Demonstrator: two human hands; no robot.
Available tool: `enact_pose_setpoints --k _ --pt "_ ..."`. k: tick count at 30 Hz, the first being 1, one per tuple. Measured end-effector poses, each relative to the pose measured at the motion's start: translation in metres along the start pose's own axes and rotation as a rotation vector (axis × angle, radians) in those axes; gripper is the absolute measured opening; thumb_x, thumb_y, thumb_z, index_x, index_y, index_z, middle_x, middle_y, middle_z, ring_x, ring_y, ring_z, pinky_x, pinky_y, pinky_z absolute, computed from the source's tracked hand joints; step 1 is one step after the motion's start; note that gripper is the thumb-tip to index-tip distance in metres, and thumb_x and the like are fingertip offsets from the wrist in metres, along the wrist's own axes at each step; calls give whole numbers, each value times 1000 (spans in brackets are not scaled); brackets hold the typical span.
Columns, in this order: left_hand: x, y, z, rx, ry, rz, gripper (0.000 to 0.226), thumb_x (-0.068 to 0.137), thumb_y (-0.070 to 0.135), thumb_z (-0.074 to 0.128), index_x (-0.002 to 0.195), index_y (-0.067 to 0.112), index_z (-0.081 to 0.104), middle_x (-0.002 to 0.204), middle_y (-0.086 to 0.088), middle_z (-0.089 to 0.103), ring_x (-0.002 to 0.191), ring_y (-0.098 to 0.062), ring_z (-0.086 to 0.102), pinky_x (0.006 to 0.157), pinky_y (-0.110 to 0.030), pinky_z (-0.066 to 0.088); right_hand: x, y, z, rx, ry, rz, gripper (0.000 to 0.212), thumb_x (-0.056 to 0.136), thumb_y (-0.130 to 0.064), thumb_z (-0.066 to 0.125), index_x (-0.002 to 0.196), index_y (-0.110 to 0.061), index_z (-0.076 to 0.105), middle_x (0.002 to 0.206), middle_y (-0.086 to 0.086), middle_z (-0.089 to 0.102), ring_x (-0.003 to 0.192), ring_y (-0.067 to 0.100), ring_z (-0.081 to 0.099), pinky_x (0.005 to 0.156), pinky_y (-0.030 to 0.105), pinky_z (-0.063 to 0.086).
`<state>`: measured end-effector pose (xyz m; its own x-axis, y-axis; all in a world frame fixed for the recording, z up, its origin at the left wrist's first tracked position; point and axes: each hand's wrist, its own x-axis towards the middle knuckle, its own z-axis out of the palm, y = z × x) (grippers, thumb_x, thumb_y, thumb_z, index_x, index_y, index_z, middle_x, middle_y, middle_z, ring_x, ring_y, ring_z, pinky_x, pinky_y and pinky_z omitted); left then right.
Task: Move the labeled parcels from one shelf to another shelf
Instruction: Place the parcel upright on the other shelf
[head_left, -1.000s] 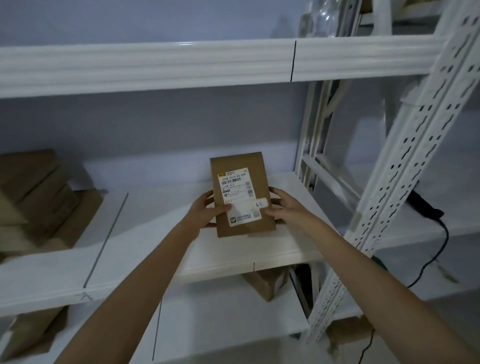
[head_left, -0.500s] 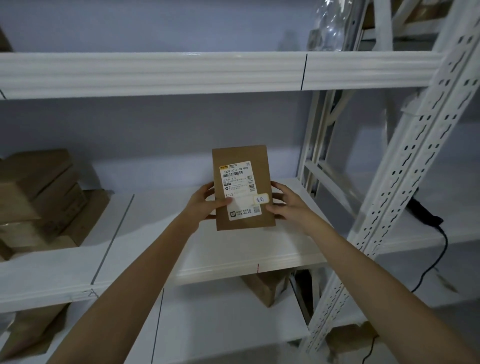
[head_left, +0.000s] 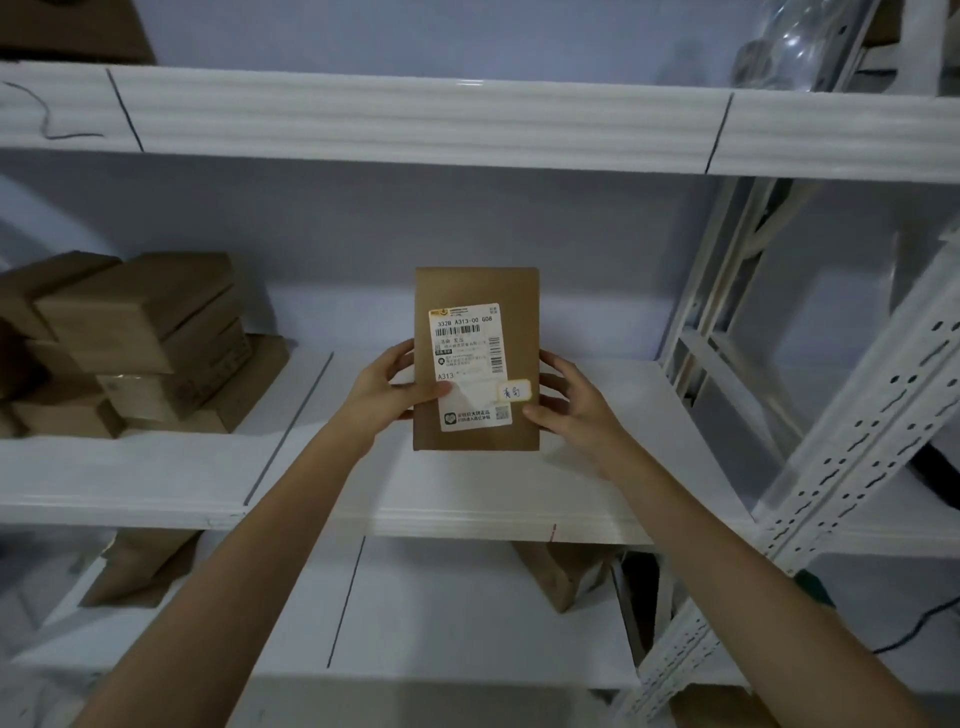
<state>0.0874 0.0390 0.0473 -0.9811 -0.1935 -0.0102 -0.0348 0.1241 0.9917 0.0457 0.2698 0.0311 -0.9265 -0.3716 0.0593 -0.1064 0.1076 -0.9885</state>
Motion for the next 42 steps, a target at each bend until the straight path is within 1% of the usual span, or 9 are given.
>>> enact_pose_setpoints --k 5,11,16,20,25,30,32,38,42 --pt "-28 -4 -39 13 129 2 71 77 11 75 140 24 44 138 3 55 93 -13 67 72 -29 61 9 -7 41 -68 -99 -70 72 81 -11 69 142 -26 35 131 -7 49 114 11 51 78 15 51" --pt "-73 -2 -94 3 295 2 72 76 10 75 139 24 44 129 4 59 93 -8 66 63 -19 60 7 -23 103 -28 -220 -142 71 82 -8 68 143 -22 34 144 3 46 126 18 49 93 26 48" --pt "-111 3 -142 45 414 47 69 75 12 76 136 26 48 114 10 66 98 -13 69 78 -33 59 -3 -44 156 21 -305 -187 67 82 -4 67 139 -23 38 140 4 49 127 20 50 99 32 49" --pt "-140 14 -183 71 467 83 68 75 15 75 136 29 47 117 9 64 85 -5 71 66 -20 60 -13 -66 199 20 -335 -232 68 82 -5 68 140 -23 38 137 3 51 124 20 53 90 26 53" --pt "-170 28 -243 165 500 137 67 71 26 79 131 33 51 118 7 66 102 -18 67 83 -37 58 -32 -96 252 8 -323 -295 68 81 -9 69 140 -24 37 137 2 53 120 17 56 93 26 53" --pt "-191 49 -308 203 485 236 67 72 23 77 134 27 51 107 17 67 88 -7 70 60 -15 56 -49 -130 314 15 -268 -376 66 82 -9 68 138 -26 38 134 -3 55 118 12 57 84 14 54" --pt "-196 63 -333 213 472 274 69 70 26 77 134 26 50 110 16 66 91 -5 67 58 -14 56 -53 -147 336 37 -253 -408 62 82 -8 67 133 -30 38 129 -6 56 117 9 58 80 10 54" --pt "-196 121 -394 269 430 444 72 53 49 80 121 43 57 118 20 66 102 -14 67 82 -33 58 -50 -210 372 46 -159 -555 71 76 -16 70 139 -27 38 131 -7 58 117 5 59 91 25 54" --pt "-178 166 -422 278 423 590 65 52 50 75 115 45 58 115 21 68 101 -10 68 83 -31 56 -34 -256 381 42 -96 -680 70 77 -17 70 137 -35 38 128 -12 60 118 5 59 91 21 53"
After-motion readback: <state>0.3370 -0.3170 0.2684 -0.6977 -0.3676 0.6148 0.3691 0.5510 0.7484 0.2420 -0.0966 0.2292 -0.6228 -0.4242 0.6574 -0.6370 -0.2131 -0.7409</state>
